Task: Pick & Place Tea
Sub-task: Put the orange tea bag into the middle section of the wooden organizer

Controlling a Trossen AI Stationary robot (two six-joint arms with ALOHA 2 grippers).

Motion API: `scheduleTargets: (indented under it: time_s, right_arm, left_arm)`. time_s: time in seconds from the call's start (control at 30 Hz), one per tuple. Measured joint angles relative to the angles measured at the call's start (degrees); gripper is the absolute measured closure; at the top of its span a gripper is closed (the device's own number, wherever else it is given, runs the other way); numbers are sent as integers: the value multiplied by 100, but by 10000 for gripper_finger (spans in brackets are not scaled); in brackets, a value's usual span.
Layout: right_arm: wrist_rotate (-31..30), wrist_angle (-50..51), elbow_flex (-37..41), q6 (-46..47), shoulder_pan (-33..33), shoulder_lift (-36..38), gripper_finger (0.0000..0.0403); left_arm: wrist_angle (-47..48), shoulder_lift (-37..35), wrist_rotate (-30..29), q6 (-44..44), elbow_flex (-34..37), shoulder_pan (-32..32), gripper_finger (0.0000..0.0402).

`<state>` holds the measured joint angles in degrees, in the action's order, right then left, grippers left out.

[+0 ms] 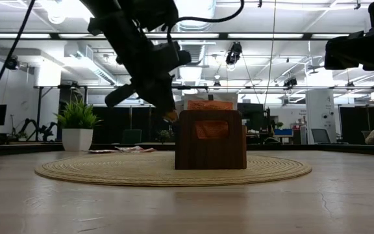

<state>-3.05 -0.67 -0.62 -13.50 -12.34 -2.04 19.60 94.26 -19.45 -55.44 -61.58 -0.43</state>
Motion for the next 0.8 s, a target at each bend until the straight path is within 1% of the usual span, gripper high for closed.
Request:
scheduleTargets:
  time_s: [0.13,0.23,0.37,0.5,0.8]
  right_arm:
    - [-2,-1,0,0,0,0,394]
    - [0,-2,0,0,0,2,394]
    - [0,-1,0,0,0,4,394]
    - [-2,-2,0,0,0,4,394]
    - [-2,-2,0,0,0,4,394]
  left_arm:
    - [-353,146,536,-472,-1,-108,401]
    - [-546,262,698,-683,-2,-145,401]
    - [-821,419,724,-934,-2,-146,401]
    - [-1175,561,1012,-957,-2,-150,401]
    - [-1336,723,1065,-1056,-2,-150,402]
